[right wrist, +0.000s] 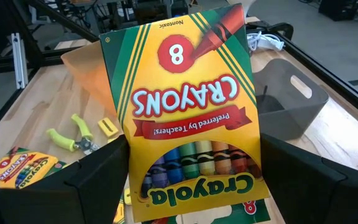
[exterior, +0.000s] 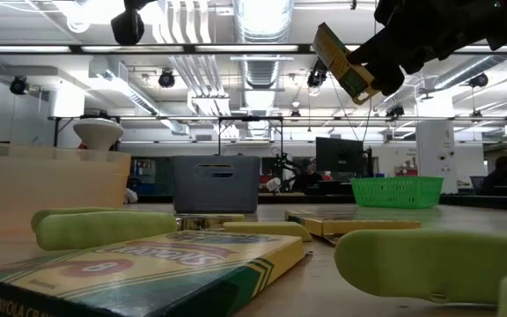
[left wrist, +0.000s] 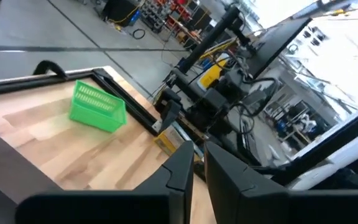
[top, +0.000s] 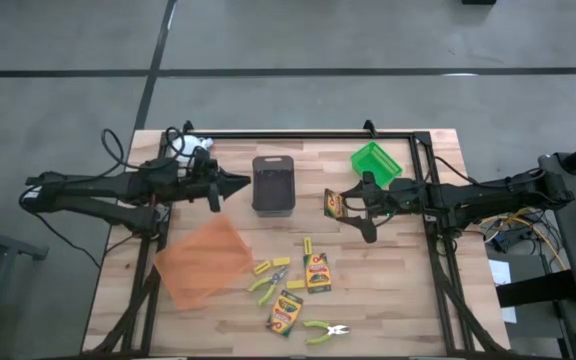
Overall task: Pick & Place School Supplies
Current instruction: Put the pack of crayons into the orange bin
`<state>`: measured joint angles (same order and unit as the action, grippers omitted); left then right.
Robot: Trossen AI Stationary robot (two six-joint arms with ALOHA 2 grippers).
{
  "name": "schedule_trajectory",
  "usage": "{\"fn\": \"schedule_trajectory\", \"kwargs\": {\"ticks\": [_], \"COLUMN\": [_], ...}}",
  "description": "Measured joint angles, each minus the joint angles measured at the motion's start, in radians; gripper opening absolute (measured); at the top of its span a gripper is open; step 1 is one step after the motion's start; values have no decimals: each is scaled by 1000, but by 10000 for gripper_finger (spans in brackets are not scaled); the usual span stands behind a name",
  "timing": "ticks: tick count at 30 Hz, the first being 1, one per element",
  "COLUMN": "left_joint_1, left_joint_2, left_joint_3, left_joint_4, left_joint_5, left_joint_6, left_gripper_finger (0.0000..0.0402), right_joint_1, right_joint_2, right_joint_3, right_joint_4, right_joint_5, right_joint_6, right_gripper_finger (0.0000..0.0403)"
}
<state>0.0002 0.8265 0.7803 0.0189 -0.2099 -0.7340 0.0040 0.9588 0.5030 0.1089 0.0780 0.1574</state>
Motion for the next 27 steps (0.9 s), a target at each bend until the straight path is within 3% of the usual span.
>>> {"fn": "schedule_trajectory", "kwargs": {"ticks": [4,11,27], "left_joint_1": [0,0,0], "left_joint_2": [16,82,262], "left_joint_3": [0,0,59], "left_joint_4": [-1,-19,-20], "left_joint_5": [-95,-133,-129], "left_joint_6": [-60,-300,-455], "left_gripper_finger": [40,73,237], "right_joint_1": [0,0,0], "right_joint_2": [0,1,1], "right_joint_3": [0,0,0], "right_joint_4": [0,1,1], "right_joint_5": [0,0,0], "right_joint_6": [0,0,0], "right_gripper_finger": [325,325,325]}}
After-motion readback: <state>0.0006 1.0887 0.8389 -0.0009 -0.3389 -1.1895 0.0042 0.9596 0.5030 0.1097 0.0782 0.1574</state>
